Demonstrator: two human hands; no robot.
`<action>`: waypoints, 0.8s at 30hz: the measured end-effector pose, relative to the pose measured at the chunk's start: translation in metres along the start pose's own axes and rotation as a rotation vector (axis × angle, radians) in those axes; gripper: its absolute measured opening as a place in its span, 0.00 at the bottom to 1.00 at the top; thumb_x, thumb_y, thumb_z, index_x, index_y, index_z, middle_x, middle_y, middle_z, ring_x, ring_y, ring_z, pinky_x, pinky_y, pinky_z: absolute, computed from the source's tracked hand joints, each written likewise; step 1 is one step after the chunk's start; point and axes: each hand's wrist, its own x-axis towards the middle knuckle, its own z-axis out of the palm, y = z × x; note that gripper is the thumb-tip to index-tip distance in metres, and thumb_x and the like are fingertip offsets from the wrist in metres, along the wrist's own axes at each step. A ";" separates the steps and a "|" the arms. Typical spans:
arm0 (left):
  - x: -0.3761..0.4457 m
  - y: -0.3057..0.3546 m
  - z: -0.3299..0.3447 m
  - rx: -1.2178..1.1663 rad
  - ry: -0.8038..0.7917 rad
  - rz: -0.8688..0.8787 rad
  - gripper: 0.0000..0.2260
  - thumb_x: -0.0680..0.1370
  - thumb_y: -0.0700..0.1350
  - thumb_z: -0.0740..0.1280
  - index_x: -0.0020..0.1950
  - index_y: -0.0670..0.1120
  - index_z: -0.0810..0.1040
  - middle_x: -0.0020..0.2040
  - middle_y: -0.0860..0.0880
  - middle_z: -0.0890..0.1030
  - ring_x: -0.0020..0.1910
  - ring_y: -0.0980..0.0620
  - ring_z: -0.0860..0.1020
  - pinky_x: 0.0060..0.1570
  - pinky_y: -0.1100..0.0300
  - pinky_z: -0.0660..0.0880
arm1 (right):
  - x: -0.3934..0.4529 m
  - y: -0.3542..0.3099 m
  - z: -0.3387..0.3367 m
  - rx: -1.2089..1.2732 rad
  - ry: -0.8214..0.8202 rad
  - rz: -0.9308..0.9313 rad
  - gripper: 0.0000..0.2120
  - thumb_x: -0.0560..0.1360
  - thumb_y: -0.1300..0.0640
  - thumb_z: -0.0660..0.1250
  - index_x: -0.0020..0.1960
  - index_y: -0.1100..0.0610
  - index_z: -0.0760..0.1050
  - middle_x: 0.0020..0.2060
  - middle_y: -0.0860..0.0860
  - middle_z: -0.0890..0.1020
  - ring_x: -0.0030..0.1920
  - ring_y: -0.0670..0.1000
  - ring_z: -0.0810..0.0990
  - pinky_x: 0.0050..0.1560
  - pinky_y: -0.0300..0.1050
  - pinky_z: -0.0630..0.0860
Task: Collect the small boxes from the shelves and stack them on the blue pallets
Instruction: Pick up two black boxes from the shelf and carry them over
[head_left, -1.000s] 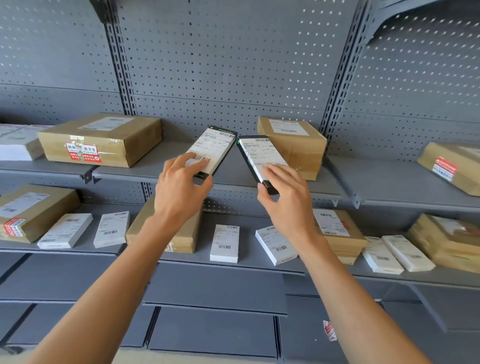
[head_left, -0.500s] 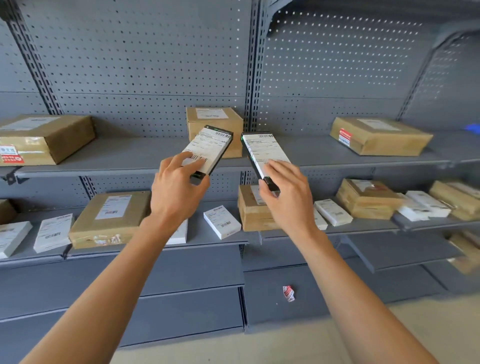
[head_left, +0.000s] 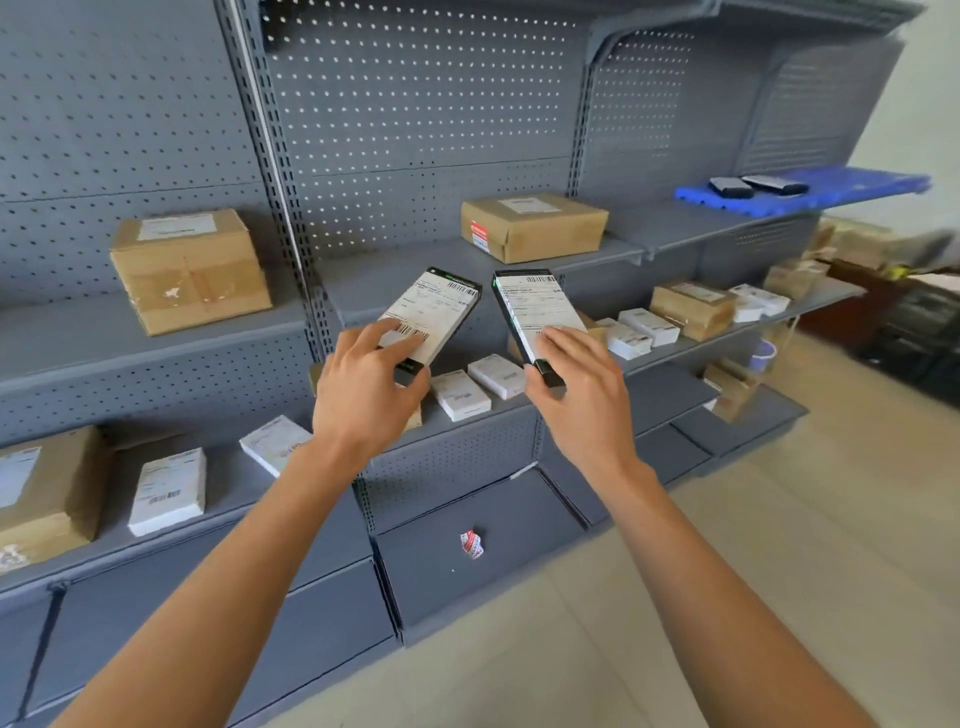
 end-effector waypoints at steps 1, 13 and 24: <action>0.003 0.012 0.009 -0.009 -0.014 0.024 0.18 0.78 0.53 0.68 0.68 0.55 0.79 0.72 0.51 0.74 0.70 0.44 0.68 0.62 0.42 0.73 | -0.004 0.012 -0.008 -0.021 0.006 0.018 0.18 0.78 0.52 0.68 0.63 0.61 0.80 0.62 0.53 0.82 0.66 0.53 0.75 0.65 0.55 0.74; 0.049 0.151 0.134 -0.193 -0.175 0.268 0.18 0.78 0.51 0.69 0.68 0.54 0.80 0.72 0.49 0.74 0.70 0.43 0.68 0.65 0.43 0.70 | -0.042 0.146 -0.086 -0.325 0.043 0.249 0.18 0.77 0.53 0.71 0.64 0.60 0.80 0.63 0.53 0.81 0.67 0.53 0.74 0.67 0.52 0.72; 0.163 0.242 0.283 -0.351 -0.210 0.372 0.17 0.77 0.50 0.71 0.65 0.51 0.81 0.69 0.48 0.76 0.68 0.42 0.70 0.60 0.43 0.75 | -0.001 0.307 -0.081 -0.492 0.034 0.377 0.19 0.78 0.51 0.69 0.67 0.58 0.78 0.66 0.52 0.79 0.69 0.52 0.73 0.70 0.50 0.70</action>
